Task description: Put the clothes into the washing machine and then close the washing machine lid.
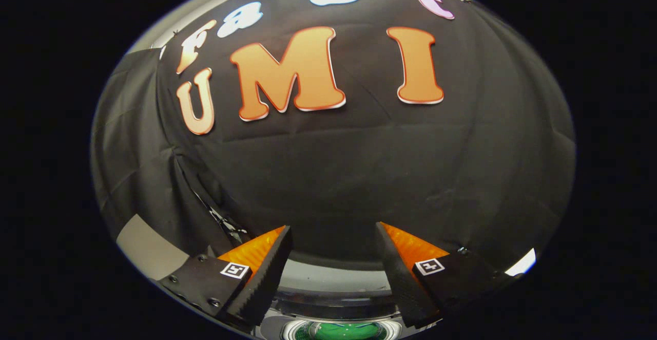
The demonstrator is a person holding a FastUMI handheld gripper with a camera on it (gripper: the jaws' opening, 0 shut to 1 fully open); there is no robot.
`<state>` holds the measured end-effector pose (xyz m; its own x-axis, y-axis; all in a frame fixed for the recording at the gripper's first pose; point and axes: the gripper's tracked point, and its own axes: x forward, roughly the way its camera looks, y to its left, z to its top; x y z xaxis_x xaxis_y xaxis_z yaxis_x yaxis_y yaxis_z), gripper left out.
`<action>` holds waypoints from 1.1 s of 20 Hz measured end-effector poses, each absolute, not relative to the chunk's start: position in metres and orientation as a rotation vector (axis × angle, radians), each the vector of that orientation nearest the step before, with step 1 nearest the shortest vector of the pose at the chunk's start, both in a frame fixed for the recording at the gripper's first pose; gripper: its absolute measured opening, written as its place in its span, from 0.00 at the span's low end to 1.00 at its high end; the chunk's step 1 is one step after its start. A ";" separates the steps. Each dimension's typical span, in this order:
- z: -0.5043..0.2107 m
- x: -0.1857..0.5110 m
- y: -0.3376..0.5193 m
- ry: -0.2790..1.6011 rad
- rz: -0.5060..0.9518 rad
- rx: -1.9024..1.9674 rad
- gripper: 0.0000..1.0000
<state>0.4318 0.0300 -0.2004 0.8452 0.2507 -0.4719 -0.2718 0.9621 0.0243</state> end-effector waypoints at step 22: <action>-0.236 0.385 0.013 0.497 0.303 -0.113 0.99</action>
